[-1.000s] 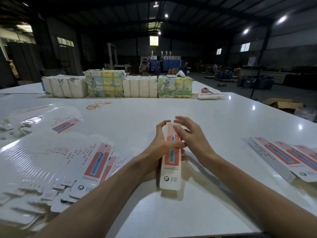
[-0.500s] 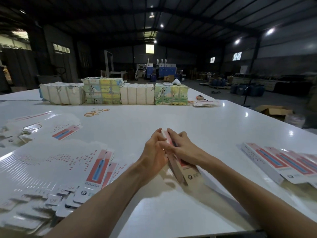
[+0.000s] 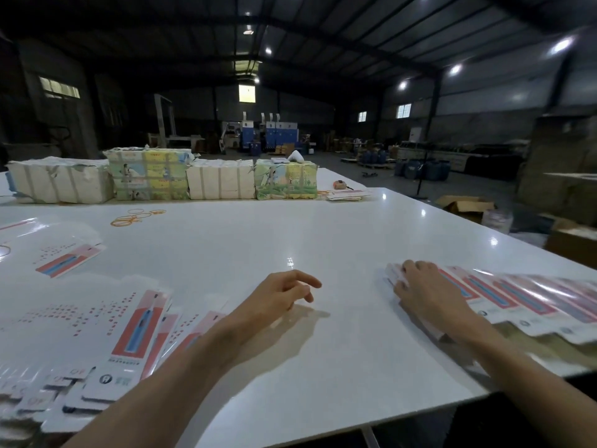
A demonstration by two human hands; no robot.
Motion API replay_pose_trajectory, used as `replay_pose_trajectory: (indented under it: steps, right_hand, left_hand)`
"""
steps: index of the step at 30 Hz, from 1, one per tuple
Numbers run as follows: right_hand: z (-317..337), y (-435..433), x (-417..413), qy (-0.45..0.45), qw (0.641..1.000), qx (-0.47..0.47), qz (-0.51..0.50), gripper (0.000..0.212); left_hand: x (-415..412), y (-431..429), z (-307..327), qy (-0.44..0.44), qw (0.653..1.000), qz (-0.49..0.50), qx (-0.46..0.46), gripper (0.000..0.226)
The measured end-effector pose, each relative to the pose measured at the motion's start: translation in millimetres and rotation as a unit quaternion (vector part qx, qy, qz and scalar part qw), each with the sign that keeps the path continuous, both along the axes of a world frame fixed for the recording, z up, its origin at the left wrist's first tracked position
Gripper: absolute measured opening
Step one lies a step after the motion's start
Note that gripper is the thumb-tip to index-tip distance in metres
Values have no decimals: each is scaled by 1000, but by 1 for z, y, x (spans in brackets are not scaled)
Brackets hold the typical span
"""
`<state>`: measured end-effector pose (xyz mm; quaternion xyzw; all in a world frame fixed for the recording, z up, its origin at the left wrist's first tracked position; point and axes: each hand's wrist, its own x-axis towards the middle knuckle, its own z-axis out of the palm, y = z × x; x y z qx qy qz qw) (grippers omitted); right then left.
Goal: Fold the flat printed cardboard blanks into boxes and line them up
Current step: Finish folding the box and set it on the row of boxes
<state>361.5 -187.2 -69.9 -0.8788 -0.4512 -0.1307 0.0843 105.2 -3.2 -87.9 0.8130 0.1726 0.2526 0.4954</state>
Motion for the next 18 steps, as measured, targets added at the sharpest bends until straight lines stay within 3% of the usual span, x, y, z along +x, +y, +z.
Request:
replay_pose_trajectory:
  steps: [5,12,18]
  right_hand:
    - [1,-28,17,-71,997,6,-29,19]
    - [18,-25,24,-89,994,-52,-43,35]
    - [31,57,-44,-102,989,42,101,23]
  left_hand:
    - [1,-4,2,21,1000,-12,8,31]
    - [-2,-5,4,36,999,-20,7,30]
    - [-5,-8,7,40,999,-13,5,29]
